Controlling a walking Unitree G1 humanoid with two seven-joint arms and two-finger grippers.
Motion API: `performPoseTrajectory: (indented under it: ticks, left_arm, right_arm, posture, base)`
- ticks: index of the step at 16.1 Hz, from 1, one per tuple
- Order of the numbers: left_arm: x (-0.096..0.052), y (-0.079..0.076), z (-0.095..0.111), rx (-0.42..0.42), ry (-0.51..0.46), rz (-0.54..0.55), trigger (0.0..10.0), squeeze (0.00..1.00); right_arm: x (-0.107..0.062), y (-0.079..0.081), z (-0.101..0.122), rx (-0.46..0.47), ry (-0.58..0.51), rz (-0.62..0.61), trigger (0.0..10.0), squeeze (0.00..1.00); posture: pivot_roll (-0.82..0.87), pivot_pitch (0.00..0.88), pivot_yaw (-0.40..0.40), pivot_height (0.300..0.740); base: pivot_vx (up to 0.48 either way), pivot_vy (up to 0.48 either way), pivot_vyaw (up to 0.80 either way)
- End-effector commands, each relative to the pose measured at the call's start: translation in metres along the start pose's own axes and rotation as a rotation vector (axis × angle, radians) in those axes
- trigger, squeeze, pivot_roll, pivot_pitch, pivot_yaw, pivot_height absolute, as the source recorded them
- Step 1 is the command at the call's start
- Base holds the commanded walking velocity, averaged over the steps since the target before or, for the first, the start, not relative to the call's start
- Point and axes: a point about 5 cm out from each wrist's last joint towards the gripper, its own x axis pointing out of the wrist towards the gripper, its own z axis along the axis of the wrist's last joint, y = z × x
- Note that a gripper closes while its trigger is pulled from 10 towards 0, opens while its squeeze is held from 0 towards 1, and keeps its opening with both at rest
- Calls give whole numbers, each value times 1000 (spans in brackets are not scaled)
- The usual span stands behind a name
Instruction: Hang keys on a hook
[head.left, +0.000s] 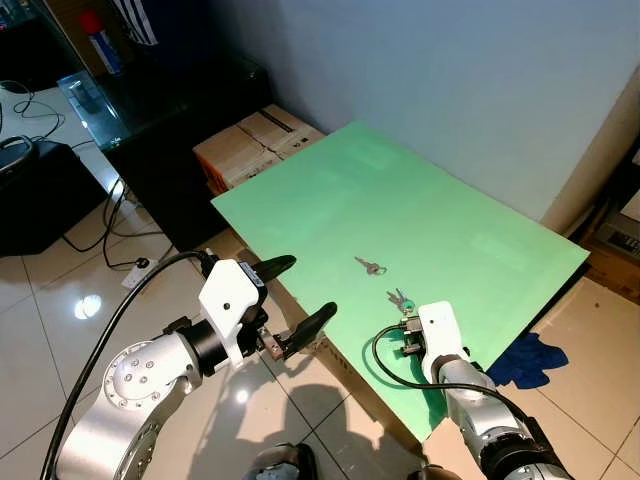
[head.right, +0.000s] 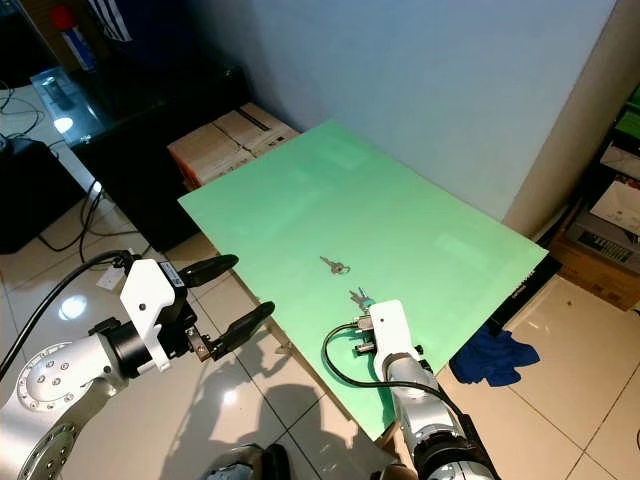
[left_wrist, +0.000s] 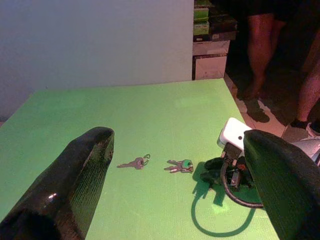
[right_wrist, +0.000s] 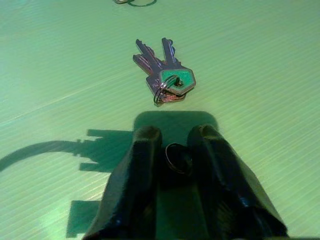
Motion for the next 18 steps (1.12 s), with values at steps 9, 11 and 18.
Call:
performPoseTrajectory:
  ticks: [9,11,18]
  left_arm:
    - [-2,0,2,14,3,5,10000,0]
    - [-2,0,2,15,3,7,10000,0]
    - [0,2,3,17,-2,12,10000,0]
  right_arm:
    - [-1,7,-4,16,3,7,0,0]
    - [0,9,-1,22,-14,17,0,0]
    - [-3,10,25,44,-184,39,0,0]
  posture:
    - [121,116,147,740]
    - [120,116,146,740]
    - [118,116,145,740]
  base:
    - [0,0,0]
    - [0,0,0]
    - [0,0,0]
